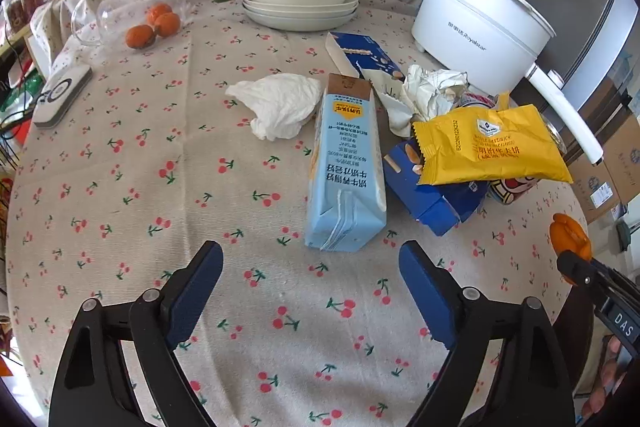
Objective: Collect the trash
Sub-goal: 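Grasp the blue milk carton with the left tool, then carry the carton and peel over the bin and open both tools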
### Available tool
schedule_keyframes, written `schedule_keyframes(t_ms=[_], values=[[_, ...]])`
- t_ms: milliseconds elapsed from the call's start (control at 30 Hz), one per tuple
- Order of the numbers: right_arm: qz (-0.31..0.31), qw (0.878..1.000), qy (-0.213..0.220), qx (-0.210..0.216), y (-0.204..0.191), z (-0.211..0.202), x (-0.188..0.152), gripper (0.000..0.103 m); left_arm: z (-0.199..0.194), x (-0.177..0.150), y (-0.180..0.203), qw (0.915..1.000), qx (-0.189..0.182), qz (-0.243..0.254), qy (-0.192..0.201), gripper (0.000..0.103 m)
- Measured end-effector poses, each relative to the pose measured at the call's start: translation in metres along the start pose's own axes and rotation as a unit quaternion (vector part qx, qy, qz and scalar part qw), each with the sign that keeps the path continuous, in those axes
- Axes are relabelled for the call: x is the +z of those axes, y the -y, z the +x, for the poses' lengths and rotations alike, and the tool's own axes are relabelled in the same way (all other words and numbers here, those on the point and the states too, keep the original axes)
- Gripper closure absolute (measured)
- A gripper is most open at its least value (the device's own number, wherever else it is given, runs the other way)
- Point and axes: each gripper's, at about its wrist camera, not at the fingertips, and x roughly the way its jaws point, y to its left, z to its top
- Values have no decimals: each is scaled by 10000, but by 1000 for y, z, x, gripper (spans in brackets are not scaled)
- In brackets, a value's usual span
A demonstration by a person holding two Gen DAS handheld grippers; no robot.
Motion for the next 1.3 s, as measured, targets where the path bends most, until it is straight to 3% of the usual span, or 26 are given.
schedule_keyframes(t_ms=[167,333,800,1133,1300], values=[[123,9999,-58,19,16,-5,-3,69,12,7,9,9996,-206,-143,129,33],[102,9999,-47,7,23,-14,-7,69,15,9,14,9997,-166,68,159,63],[130,9995,297,13,41,-66,-12,69,-44,-2,17,9978,-57,513,424,64],[70,9990,448,-40,49,-97,-22,69,-96,-9,29,9932,-224,841,774,64],[55,9987,495,-58,57,-108,-28,69,-110,-9,27,9925,-239,758,924,64]])
